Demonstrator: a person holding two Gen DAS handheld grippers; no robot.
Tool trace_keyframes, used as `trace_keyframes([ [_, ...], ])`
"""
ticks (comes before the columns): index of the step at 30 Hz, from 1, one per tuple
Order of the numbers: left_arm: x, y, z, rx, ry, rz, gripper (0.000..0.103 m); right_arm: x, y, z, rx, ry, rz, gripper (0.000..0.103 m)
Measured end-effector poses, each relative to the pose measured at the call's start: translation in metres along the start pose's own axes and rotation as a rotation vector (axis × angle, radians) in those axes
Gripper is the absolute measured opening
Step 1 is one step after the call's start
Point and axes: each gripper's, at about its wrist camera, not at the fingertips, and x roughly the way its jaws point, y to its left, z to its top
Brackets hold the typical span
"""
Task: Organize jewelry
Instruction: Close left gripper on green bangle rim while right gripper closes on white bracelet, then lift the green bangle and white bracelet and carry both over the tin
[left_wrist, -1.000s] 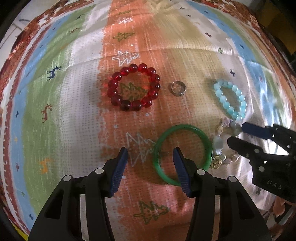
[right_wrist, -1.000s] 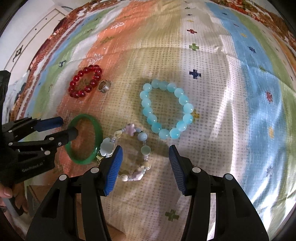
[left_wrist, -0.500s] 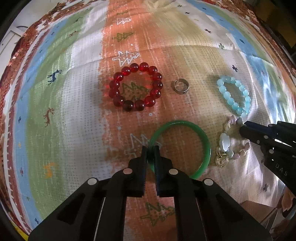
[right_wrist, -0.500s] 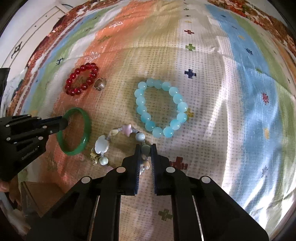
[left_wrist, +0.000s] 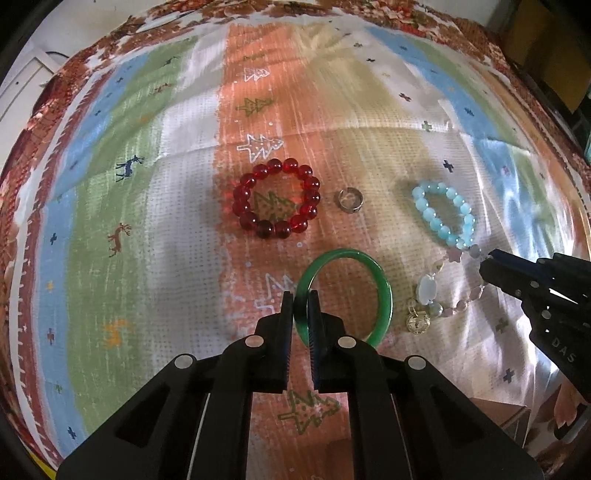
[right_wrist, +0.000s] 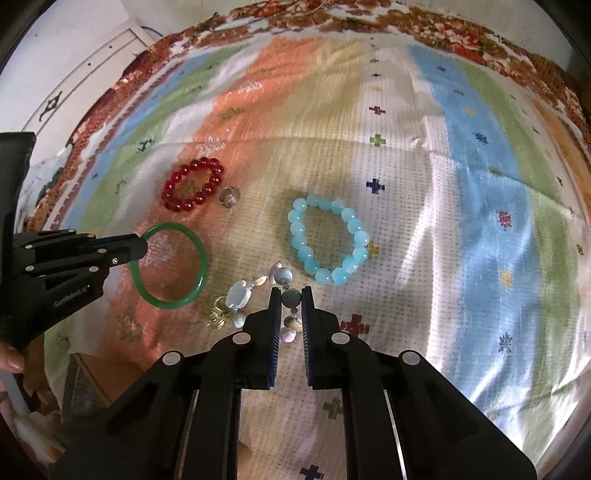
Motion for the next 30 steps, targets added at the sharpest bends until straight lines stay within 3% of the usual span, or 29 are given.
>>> trace_keyframes([
  [6,-0.014,-0.002,-0.008,-0.018,-0.056,0.000,0.008,-0.015,0.002,-0.007,0.023,-0.059,-0.021,0.011],
  [14,-0.043,-0.022,-0.019,0.024,-0.203,0.037,0.009,-0.039,0.005,-0.013,-0.003,-0.183,-0.044,0.011],
  [19,-0.065,-0.031,-0.025,0.053,-0.311,0.085,0.009,-0.067,0.010,-0.014,-0.022,-0.316,-0.063,0.011],
  [23,-0.080,-0.037,-0.029,0.071,-0.384,0.079,0.009,-0.084,0.015,-0.017,-0.041,-0.412,-0.082,0.011],
  [30,-0.107,-0.045,-0.040,0.094,-0.543,0.105,0.009,-0.103,0.012,-0.024,-0.028,-0.489,-0.068,0.011],
])
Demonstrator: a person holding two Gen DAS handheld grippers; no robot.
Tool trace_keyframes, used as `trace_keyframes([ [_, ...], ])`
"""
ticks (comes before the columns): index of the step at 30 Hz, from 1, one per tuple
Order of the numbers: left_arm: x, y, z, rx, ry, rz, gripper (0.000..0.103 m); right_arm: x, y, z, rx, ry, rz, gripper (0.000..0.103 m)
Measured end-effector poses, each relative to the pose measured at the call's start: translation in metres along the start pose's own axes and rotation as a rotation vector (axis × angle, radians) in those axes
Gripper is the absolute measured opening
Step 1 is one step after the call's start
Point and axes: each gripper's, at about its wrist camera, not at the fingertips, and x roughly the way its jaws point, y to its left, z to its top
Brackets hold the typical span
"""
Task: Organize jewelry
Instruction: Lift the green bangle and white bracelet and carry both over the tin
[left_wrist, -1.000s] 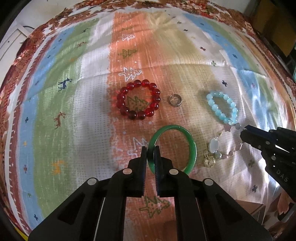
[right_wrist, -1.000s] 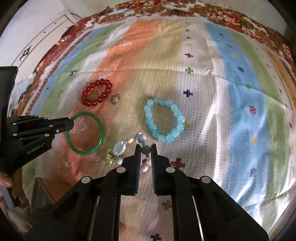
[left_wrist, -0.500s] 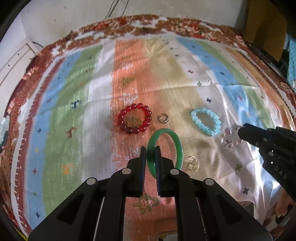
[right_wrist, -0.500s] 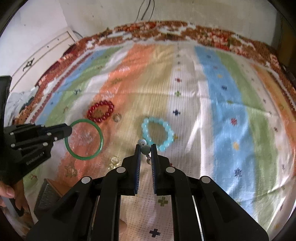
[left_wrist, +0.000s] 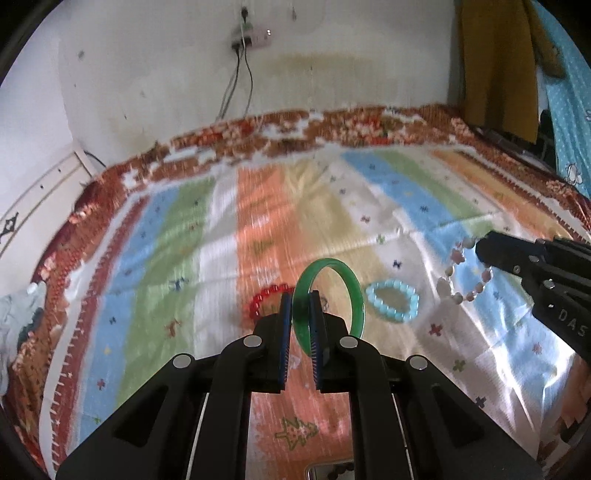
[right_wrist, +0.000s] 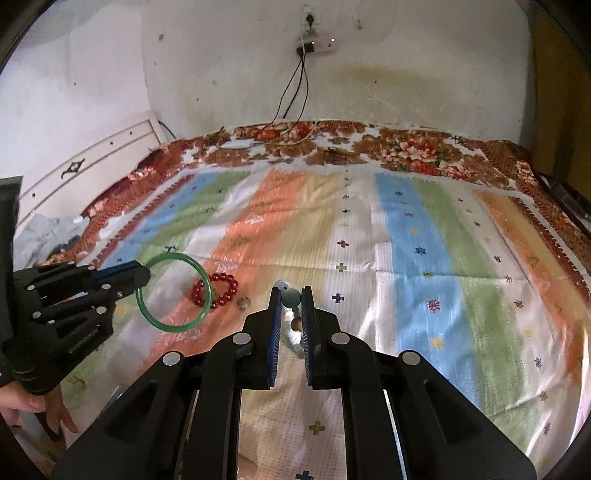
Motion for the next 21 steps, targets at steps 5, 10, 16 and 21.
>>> trace_keyframes([
  [5,-0.019,-0.001,0.000,-0.005,-0.077,0.021,0.009,-0.008,0.002,-0.003,0.000,-0.019,-0.001,0.011],
  [10,-0.034,0.000,-0.004,-0.024,-0.104,0.026,0.009,-0.015,0.007,-0.008,-0.004,-0.016,0.014,0.011],
  [16,-0.050,0.001,-0.011,-0.037,-0.133,0.031,0.009,-0.030,0.014,-0.013,-0.021,-0.043,0.033,0.011],
  [21,-0.065,0.001,-0.019,-0.048,-0.156,0.032,0.009,-0.042,0.016,-0.018,-0.021,-0.056,0.047,0.011],
])
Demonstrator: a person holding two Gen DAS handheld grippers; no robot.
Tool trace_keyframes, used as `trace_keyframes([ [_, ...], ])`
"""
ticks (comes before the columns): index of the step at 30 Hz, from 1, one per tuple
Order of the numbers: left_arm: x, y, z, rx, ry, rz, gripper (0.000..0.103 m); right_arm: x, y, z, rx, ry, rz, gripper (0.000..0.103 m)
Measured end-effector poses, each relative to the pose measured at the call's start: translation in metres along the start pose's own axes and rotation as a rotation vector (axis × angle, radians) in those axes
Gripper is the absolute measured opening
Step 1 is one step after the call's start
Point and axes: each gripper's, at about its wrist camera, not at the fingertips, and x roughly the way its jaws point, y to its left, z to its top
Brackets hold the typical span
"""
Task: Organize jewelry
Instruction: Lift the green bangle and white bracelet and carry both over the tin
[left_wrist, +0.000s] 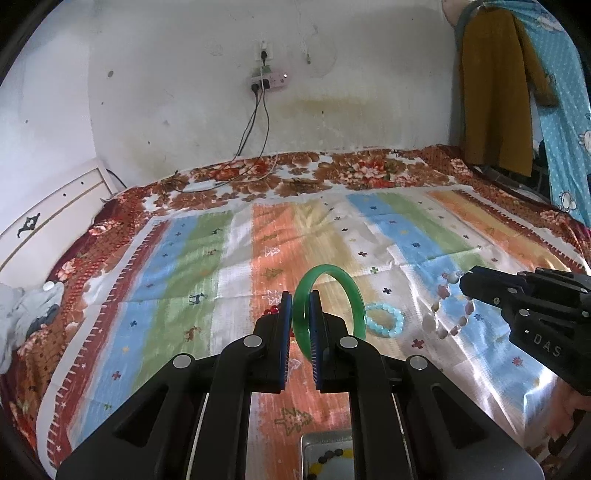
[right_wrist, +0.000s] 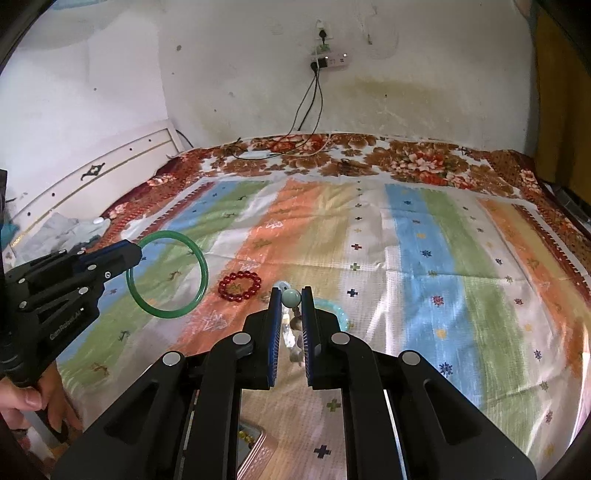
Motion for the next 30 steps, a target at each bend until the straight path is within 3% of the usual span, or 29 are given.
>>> trace_keyframes([
  [24,-0.072,-0.015,-0.034,0.016,-0.104,-0.007,0.009,-0.074,0.019,-0.024,-0.015,-0.116,0.089,0.011],
  [30,-0.079,-0.016,-0.041,0.013,-0.098,-0.009,0.009,-0.082,0.023,-0.029,-0.030,-0.126,0.115,0.011],
])
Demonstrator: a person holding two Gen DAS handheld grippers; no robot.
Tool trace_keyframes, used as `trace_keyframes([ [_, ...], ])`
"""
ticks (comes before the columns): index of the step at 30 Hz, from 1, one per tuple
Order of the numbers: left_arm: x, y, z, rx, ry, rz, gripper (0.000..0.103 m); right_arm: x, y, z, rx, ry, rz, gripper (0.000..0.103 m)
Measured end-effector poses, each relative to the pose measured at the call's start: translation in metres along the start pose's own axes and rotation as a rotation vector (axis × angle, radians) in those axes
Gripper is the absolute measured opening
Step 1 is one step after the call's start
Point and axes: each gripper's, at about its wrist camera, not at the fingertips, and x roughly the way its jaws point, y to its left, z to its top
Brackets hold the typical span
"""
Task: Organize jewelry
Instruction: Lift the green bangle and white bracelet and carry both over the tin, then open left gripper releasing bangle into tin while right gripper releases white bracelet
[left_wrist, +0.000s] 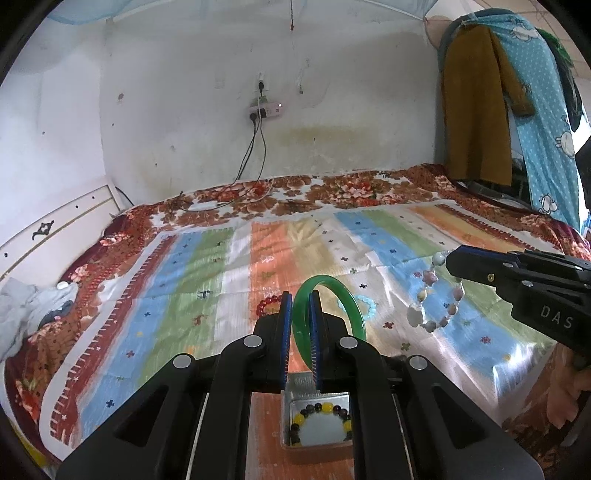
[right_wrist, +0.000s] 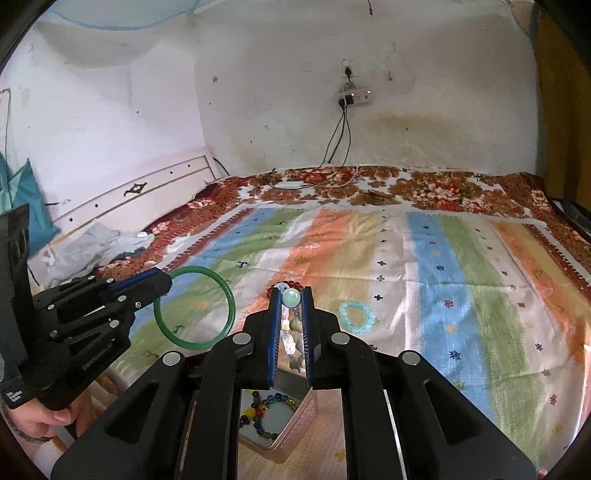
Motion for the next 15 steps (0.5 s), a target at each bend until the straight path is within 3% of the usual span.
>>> trace_keyframes([
  [11,0.007,0.002,-0.003,-0.017,0.052,-0.021,0.012,0.010,0.014,-0.006,-0.027,0.050,0.076,0.012],
  [12,0.007,0.002,-0.004,-0.023,0.057,-0.020,0.019,0.012,0.013,-0.007,-0.021,0.062,0.082,0.014],
  [15,0.007,0.010,-0.004,-0.057,0.070,-0.017,0.033,0.012,0.012,-0.008,-0.004,0.071,0.087,0.041],
])
